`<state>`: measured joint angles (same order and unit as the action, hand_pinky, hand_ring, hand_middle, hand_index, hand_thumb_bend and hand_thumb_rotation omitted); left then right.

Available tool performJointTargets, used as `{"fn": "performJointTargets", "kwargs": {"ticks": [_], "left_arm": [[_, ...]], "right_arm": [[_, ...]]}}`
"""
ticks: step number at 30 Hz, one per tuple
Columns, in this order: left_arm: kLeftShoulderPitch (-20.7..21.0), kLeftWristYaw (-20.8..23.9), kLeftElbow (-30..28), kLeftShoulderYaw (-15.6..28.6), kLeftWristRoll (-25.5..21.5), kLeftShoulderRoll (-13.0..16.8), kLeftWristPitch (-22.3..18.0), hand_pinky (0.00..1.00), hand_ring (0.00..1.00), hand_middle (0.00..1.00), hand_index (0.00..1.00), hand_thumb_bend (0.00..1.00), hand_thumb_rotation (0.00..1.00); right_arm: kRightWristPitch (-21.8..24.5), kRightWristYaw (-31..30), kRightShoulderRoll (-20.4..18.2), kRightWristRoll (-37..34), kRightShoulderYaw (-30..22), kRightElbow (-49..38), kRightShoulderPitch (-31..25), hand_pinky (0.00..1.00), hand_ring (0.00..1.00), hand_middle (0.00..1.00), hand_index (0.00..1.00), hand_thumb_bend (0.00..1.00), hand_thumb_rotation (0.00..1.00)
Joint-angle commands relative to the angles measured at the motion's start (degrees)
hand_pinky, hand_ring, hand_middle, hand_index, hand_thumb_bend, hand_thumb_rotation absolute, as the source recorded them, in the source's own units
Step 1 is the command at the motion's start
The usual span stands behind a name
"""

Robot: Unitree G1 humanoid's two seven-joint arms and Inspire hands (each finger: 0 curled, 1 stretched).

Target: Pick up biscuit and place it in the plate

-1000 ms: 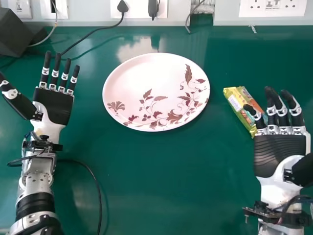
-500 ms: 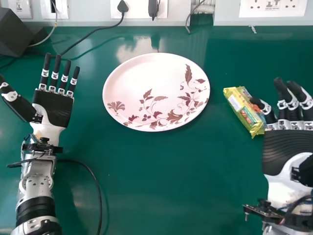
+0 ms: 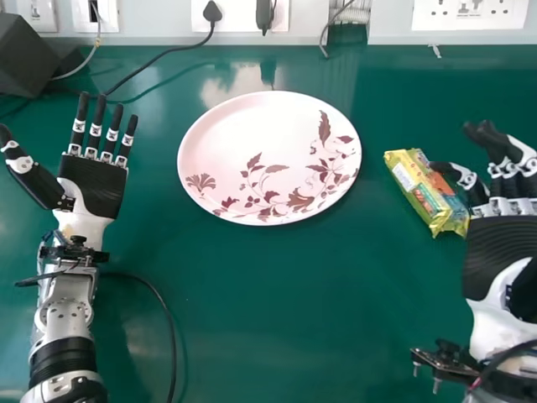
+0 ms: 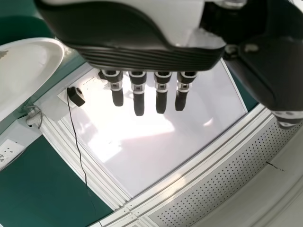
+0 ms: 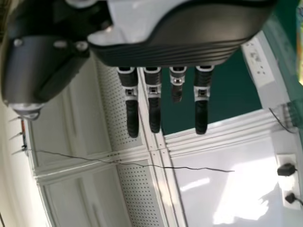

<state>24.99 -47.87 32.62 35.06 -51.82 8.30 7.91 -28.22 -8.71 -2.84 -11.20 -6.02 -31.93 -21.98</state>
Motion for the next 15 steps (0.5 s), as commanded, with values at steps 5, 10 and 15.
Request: {"fn": "performJointTargets", "kwargs": {"ticks": [5, 10, 15], "left_arm": [[-3.8, -0.5, 4.1, 0.2, 0.2, -1.9, 0.9, 0.96, 0.95, 0.99, 1.0, 1.0, 0.88], [-3.5, -1.3, 5.0, 0.1, 0.5, -1.8, 0.4, 0.96, 0.96, 0.98, 1.0, 1.0, 0.88], [-3.4, -1.6, 5.6, 0.3, 0.4, -1.7, 0.7, 1.0, 0.95, 0.98, 1.0, 1.0, 0.85]], "right_arm": [[0.2, 2.9, 0.6, 6.9, -1.0, -2.2, -0.8, 0.62, 0.74, 0.78, 0.69, 0.93, 0.12], [1.0, 5.0, 0.7, 10.6, -1.3, -3.4, -0.8, 0.62, 0.74, 0.78, 0.69, 0.92, 0.11], [2.1, 5.9, 1.4, 12.1, -1.5, -4.3, -0.1, 0.62, 0.74, 0.78, 0.68, 0.92, 0.12]]}}
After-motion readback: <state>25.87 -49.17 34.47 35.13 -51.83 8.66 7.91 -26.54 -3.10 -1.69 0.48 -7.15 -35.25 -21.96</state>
